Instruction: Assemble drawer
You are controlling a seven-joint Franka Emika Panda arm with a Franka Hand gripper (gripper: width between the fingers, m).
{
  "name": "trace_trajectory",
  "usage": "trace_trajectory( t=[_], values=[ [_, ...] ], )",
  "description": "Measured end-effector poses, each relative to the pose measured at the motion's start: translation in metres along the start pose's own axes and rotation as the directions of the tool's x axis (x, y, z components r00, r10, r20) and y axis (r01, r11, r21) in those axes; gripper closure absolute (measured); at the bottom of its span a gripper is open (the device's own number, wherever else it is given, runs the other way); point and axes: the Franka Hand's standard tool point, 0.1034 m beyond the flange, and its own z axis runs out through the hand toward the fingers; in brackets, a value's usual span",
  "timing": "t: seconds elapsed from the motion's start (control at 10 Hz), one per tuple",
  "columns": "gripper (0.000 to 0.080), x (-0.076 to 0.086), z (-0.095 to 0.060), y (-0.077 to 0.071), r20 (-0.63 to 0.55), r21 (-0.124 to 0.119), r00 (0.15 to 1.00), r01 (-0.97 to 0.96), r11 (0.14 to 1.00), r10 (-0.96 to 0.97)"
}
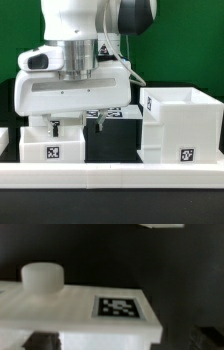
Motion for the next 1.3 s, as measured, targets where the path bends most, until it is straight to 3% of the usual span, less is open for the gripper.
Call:
trace_trajectory(
  t=[0.3, 0.6, 1.1, 1.2, 1.3],
  values=[
    [0.0151, 0.007, 0.005, -0.002, -0.002, -0.001, 1.000, 0.008, 1.000, -0.008],
    [0.0151, 0.002, 0.014, -0.001, 0.009, 0.000, 1.000, 0.005, 1.000, -0.005],
    [0.0174, 0.003, 0.016, -0.004, 0.011, 0.001, 1.000, 0.009, 1.000, -0.009],
    [0.0361, 0.003, 0.016, -0.004, 0.012, 0.001, 1.000, 0.009, 1.000, -0.009],
    [0.0361, 0.003, 0.016, -0.004, 0.012, 0.001, 1.000, 0.009, 1.000, -0.009]
  ],
)
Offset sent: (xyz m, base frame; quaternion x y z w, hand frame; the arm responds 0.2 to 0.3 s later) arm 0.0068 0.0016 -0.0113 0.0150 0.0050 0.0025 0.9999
